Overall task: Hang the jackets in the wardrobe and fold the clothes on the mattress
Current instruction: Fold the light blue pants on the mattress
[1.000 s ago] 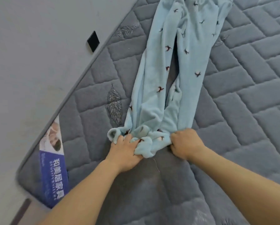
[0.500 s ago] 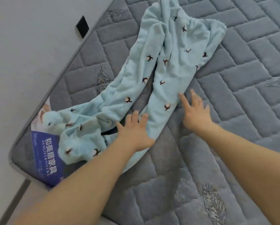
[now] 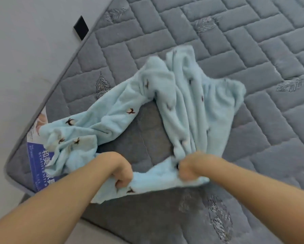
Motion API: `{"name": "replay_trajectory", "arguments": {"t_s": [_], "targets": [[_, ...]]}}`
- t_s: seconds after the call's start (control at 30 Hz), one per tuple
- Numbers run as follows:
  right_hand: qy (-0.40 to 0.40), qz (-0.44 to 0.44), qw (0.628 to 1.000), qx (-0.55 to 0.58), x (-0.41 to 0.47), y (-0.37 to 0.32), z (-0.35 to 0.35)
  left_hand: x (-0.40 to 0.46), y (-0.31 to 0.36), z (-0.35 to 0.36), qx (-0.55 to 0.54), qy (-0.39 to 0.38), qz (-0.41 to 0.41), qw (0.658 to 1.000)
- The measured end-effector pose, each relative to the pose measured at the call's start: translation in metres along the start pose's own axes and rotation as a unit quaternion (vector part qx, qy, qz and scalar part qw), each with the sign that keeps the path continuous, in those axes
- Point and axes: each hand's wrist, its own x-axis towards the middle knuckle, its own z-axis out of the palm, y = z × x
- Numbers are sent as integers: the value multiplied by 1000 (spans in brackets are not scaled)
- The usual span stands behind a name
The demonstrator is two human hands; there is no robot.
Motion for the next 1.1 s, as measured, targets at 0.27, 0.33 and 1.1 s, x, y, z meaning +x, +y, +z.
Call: {"name": "replay_trajectory", "arguments": {"t_s": [0.27, 0.33, 1.1], "targets": [[430, 136, 801, 395, -8, 106, -49, -5, -43, -93, -284, 606, -41, 742], [486, 206, 780, 337, 12, 142, -72, 11, -47, -123, -285, 578, -77, 761], [409, 264, 759, 433, 44, 304, -45, 45, 94, -243, -99, 451, 23, 887]]}}
